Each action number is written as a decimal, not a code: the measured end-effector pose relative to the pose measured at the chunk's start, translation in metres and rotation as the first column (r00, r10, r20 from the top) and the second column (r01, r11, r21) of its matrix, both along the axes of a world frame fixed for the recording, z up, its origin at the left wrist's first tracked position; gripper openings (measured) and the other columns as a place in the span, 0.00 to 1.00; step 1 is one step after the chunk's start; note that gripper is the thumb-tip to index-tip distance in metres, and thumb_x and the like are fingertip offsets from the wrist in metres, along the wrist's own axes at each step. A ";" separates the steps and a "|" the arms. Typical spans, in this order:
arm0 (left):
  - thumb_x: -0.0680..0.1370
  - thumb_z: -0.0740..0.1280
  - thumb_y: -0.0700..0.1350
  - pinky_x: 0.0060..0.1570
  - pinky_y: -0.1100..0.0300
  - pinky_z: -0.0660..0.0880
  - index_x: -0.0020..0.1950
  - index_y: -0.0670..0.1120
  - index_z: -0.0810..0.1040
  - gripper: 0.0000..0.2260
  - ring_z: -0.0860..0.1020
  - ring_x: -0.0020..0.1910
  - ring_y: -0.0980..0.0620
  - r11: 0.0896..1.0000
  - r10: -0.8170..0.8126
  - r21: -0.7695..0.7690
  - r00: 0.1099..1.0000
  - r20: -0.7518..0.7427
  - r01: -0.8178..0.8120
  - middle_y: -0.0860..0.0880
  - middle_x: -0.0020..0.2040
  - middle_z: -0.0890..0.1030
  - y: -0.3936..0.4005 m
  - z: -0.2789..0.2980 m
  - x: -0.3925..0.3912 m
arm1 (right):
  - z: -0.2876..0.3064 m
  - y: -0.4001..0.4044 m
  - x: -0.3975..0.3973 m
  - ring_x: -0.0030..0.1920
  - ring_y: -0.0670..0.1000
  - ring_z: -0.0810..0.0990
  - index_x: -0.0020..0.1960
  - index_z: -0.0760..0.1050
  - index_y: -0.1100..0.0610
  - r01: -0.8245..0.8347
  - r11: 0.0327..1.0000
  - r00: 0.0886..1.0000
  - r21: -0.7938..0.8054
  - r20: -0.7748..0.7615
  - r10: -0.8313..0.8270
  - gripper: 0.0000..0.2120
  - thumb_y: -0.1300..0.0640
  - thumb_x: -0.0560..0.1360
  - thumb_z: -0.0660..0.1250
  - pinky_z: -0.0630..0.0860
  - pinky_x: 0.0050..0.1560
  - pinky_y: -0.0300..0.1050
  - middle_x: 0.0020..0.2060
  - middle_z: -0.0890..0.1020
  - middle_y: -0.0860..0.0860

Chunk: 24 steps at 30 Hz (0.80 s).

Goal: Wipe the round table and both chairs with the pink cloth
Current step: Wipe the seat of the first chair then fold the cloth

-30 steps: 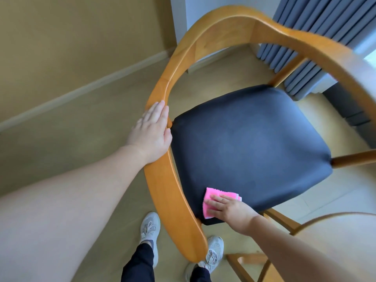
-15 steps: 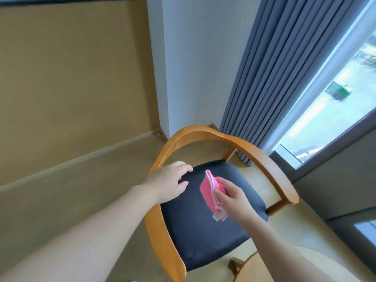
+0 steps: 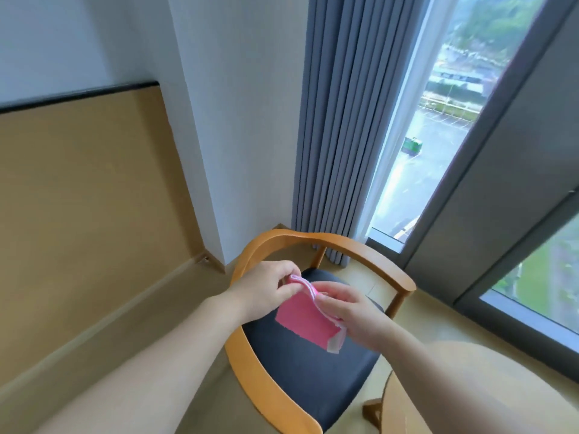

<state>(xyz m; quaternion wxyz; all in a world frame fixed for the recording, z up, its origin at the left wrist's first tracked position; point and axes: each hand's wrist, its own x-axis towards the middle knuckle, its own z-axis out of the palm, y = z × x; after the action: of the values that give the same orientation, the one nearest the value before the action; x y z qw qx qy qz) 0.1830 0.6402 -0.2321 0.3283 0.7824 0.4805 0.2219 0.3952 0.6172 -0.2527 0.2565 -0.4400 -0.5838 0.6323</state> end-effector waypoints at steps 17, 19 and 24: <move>0.77 0.63 0.55 0.41 0.59 0.77 0.44 0.56 0.77 0.06 0.78 0.41 0.57 0.929 -0.242 -0.256 0.962 0.124 0.267 0.55 0.39 0.80 -0.016 -0.061 -0.035 | -0.033 -0.096 -0.060 0.40 0.47 0.79 0.50 0.82 0.55 0.460 0.887 0.833 0.032 0.329 -0.444 0.13 0.51 0.81 0.60 0.76 0.43 0.39 0.39 0.82 0.52; 0.77 0.63 0.56 0.39 0.62 0.75 0.45 0.57 0.77 0.06 0.78 0.41 0.57 0.911 -0.250 -0.297 0.956 0.152 0.285 0.56 0.40 0.80 -0.019 -0.072 -0.032 | -0.044 -0.099 -0.054 0.41 0.49 0.79 0.49 0.82 0.54 0.488 0.871 0.796 0.052 0.383 -0.469 0.13 0.50 0.81 0.61 0.77 0.43 0.44 0.42 0.83 0.55; 0.78 0.65 0.52 0.36 0.66 0.74 0.45 0.56 0.77 0.03 0.78 0.42 0.56 0.875 -0.210 -0.409 0.965 0.160 0.258 0.55 0.41 0.80 -0.034 -0.115 -0.026 | -0.082 -0.105 -0.043 0.39 0.46 0.79 0.47 0.81 0.50 0.464 0.886 0.789 -0.019 0.464 -0.403 0.09 0.52 0.78 0.62 0.75 0.41 0.43 0.39 0.82 0.48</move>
<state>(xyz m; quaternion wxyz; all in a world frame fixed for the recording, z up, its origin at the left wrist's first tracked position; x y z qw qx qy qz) 0.1573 0.6059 -0.3472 0.5415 0.7307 0.4000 0.1131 0.3527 0.5126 -0.3349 0.2240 -0.7116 -0.4669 0.4748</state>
